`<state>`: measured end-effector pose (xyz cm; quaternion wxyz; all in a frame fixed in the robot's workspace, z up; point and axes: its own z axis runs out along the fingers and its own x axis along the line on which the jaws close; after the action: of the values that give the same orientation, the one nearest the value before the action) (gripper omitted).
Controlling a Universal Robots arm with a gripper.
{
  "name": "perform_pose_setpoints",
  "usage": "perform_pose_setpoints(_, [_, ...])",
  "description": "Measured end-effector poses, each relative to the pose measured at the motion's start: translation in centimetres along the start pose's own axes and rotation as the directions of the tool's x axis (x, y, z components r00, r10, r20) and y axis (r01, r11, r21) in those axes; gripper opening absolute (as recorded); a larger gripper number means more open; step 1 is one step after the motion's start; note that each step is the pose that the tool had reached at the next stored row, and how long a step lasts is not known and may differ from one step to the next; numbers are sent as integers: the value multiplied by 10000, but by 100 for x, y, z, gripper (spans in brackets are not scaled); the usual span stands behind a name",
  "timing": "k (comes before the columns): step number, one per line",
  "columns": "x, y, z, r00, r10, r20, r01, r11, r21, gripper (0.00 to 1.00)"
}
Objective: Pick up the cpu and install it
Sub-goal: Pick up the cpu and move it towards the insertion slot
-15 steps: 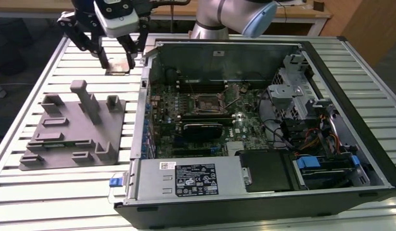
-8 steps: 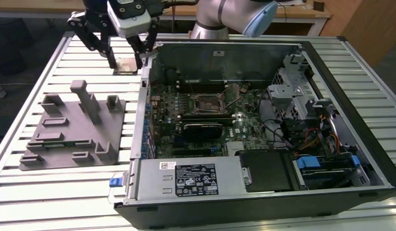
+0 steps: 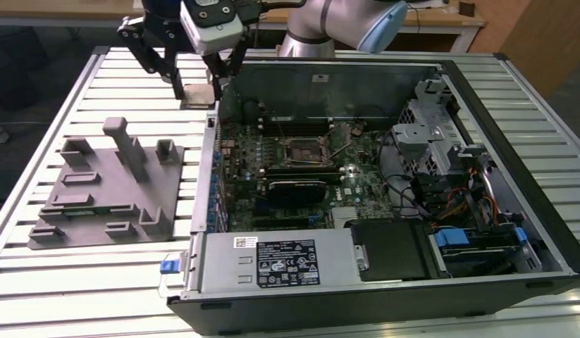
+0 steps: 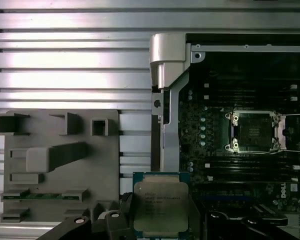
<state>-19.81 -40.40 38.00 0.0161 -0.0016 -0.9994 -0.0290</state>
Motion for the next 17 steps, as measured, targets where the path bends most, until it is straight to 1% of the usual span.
perform_pose_setpoints(6, [-113, 20, 1, 10000, 2, -30, -2, 10000, 1, 53])
perform_pose_setpoints(10, [-190, 28, 3, 10000, 2, -33, -2, 10000, -1, 53])
perform_pose_setpoints(15, [-247, 30, 3, 10000, 2, -31, -2, 10000, 0, 53])
perform_pose_setpoints(17, [-281, 30, 3, 10000, 3, -28, -3, 10000, 0, 53])
